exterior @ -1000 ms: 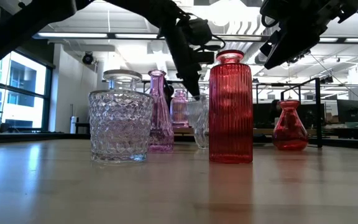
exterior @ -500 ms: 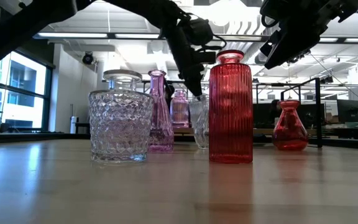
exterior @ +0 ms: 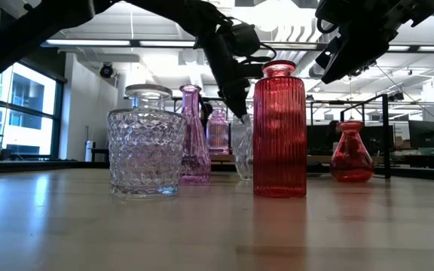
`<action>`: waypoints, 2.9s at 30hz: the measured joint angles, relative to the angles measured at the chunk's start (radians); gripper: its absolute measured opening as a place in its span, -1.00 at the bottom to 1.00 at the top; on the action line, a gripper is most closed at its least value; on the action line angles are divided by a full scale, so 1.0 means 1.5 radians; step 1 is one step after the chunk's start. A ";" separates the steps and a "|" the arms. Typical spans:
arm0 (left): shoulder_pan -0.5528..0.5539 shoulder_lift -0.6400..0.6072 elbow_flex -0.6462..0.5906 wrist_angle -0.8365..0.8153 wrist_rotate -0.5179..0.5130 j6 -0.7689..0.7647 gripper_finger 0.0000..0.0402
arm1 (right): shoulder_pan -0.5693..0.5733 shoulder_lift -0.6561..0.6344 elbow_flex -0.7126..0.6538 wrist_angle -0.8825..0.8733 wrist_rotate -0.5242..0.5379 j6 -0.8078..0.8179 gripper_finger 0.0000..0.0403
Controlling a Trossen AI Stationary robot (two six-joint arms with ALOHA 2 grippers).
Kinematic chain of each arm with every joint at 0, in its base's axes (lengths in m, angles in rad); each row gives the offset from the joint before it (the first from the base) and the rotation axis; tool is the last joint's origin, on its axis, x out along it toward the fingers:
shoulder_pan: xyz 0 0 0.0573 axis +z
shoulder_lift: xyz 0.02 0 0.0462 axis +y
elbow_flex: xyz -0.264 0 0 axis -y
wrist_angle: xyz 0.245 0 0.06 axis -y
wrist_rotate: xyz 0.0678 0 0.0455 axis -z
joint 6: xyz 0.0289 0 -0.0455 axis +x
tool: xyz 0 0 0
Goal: Sort vases onto shelf
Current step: Align the transparent vase with the other transparent vase on the shelf
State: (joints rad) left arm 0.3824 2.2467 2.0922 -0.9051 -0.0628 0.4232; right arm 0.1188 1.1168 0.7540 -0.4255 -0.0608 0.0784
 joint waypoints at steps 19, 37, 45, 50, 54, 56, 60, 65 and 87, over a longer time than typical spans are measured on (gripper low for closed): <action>0.000 0.008 0.056 -0.063 -0.005 0.019 -0.30 | 0.000 0.000 0.000 0.000 0.000 -0.005 -1.00; 0.006 0.031 0.105 -0.091 0.037 0.017 -0.30 | 0.000 0.000 0.000 0.008 0.001 -0.006 -1.00; 0.011 0.036 0.104 -0.085 0.034 0.016 -0.30 | 0.000 0.000 0.000 0.006 0.001 -0.011 -1.00; 0.012 0.036 0.104 -0.084 0.031 0.016 -0.30 | 0.000 0.000 0.000 0.006 0.002 -0.020 -1.00; 0.011 0.035 0.104 -0.091 0.023 0.016 -0.30 | -0.002 0.000 0.000 0.006 0.066 -0.041 -1.00; 0.010 0.028 0.104 -0.093 0.022 0.011 -0.30 | -0.010 0.000 0.000 0.016 0.119 -0.056 -1.00; 0.008 -0.025 0.104 -0.060 0.028 0.005 -0.30 | -0.040 0.000 0.000 0.050 0.163 -0.058 -1.00; 0.006 -0.108 0.104 0.000 0.020 0.000 -0.30 | -0.078 0.000 0.000 0.069 0.184 -0.051 -1.00; 0.047 -0.567 -0.501 0.258 0.017 -0.121 -0.30 | -0.199 0.104 0.000 0.100 0.192 0.002 -1.00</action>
State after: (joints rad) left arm 0.4533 1.3962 1.3409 -0.5183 -0.0370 0.2412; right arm -0.1796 1.2732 0.7540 -0.2753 0.2269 0.0807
